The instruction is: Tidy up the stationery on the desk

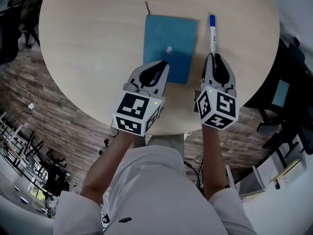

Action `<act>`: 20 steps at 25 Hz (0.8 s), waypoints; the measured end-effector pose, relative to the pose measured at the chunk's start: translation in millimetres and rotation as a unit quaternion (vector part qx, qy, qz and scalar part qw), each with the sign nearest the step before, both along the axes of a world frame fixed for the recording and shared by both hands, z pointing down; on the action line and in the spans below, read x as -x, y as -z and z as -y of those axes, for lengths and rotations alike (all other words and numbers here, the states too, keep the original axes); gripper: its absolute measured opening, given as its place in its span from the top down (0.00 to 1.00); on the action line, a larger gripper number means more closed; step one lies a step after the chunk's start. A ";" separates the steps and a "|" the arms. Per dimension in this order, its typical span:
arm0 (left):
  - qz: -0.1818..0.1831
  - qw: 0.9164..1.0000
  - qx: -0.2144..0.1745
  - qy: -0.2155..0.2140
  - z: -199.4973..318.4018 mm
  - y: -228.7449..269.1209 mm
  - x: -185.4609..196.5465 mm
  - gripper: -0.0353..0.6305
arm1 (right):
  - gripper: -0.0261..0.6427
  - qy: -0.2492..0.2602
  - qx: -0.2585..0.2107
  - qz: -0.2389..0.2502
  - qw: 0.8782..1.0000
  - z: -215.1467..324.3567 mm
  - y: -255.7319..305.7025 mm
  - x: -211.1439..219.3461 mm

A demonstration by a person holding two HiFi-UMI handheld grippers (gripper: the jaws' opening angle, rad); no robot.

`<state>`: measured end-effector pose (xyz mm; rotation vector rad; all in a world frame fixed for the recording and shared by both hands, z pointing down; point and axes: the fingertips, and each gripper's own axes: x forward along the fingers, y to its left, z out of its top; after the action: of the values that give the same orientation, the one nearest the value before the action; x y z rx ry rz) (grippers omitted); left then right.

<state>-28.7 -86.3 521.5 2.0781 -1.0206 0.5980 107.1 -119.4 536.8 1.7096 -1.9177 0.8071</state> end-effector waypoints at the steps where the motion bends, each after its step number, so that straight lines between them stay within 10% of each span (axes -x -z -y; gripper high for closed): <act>1: 0.000 1.000 -0.001 -0.001 -3.1 1.3 1.2 0.90 | 0.83 0.001 0.000 0.001 1.000 -4.7 1.4 2.6; 20: -0.003 1.000 -0.004 -0.021 -43.8 11.9 38.6 0.90 | 0.83 -0.008 0.026 0.006 1.000 -67.1 2.8 46.7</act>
<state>-67.3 -42.5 509.6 2.1116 -0.9791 0.6089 60.4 -52.3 534.0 1.6961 -1.8768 0.8679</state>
